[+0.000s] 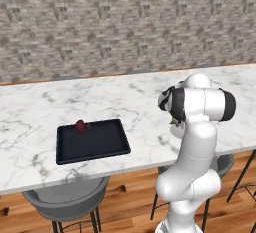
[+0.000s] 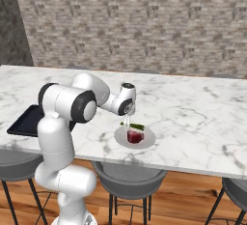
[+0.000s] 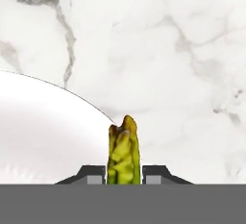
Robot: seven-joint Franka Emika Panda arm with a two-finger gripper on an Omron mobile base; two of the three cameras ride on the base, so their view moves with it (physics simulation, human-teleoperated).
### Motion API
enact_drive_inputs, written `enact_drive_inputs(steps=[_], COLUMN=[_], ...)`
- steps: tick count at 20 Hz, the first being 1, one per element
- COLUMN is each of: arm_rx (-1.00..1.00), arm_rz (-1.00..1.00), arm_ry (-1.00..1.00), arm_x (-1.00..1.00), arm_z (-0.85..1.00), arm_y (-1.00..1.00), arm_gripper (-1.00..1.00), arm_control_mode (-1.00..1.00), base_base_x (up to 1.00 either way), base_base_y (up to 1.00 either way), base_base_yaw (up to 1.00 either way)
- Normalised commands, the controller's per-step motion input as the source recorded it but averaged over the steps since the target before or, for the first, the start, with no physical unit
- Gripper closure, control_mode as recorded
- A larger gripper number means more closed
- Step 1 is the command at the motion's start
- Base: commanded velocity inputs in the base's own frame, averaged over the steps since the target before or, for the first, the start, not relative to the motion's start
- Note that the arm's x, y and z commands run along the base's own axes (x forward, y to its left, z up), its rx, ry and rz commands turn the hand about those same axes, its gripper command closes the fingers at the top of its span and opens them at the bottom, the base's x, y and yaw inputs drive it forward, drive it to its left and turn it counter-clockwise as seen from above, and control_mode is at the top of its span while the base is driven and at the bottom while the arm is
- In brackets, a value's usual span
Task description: Create a steak meal by picking up the steak and asparagus from the tray and placing them on the plate. Leave the beet on the tray.
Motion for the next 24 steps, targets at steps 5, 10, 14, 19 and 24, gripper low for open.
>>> enact_drive_inputs(steps=[5,10,14,19,24], arm_rx=[0.0,0.0,-0.01,0.0,0.0], arm_rz=[0.04,0.01,0.02,0.02,0.03], arm_ry=[-0.11,-0.12,-0.07,-0.04,-0.03], arm_x=[-0.67,-0.22,-0.14,-0.18,-0.16], arm_z=[0.0,-0.07,-0.13,0.0,0.26], arm_y=[-0.17,-0.02,0.0,-0.05,-0.16], arm_gripper=[1.0,1.0,-1.0,-1.0,-1.0], arm_control_mode=[-1.0,-1.0,-1.0,-1.0,-1.0], base_base_x=[0.0,0.0,0.0,0.0,0.0], base_base_y=[0.0,0.0,0.0,0.0,0.0], base_base_yaw=[0.0,0.0,0.0,0.0,0.0])
